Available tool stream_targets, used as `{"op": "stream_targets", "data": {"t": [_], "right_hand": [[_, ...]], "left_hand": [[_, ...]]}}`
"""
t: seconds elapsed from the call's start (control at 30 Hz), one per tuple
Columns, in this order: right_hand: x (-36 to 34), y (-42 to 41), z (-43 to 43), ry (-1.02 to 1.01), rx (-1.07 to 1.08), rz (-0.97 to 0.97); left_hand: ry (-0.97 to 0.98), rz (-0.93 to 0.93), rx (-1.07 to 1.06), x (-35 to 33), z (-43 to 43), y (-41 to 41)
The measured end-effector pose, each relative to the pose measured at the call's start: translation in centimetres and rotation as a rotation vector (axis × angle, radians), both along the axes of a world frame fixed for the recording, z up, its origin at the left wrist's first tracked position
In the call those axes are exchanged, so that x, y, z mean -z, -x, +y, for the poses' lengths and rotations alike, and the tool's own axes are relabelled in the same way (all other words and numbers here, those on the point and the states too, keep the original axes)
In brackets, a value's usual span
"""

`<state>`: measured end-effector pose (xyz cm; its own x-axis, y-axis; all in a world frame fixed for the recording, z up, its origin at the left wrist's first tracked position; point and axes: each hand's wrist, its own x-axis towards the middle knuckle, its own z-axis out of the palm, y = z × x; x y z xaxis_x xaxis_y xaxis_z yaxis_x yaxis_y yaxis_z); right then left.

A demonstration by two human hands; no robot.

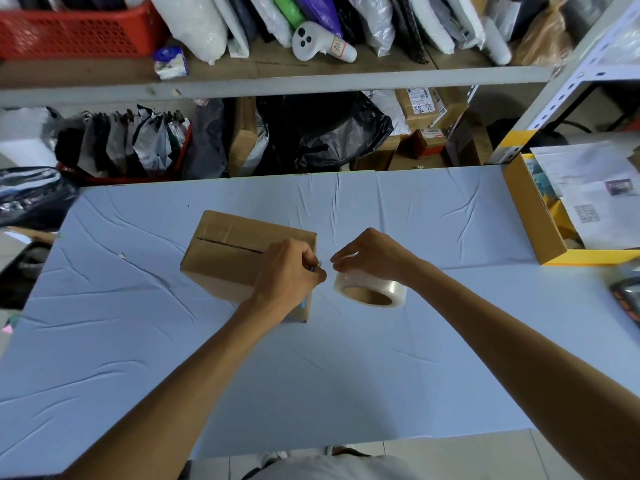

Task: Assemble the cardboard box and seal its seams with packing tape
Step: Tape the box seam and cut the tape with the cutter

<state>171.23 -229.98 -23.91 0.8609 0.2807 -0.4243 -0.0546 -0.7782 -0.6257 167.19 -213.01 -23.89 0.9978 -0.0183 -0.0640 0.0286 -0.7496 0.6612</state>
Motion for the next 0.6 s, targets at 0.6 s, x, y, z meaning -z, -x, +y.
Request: {"op": "stream_targets", "data": {"t": [0.6], "right_hand": [[1.9,0.7,-3.9,0.336,0.007,0.05]], "left_hand": [[0.084,0.07,-0.089,0.3,1.6,-0.6]]}}
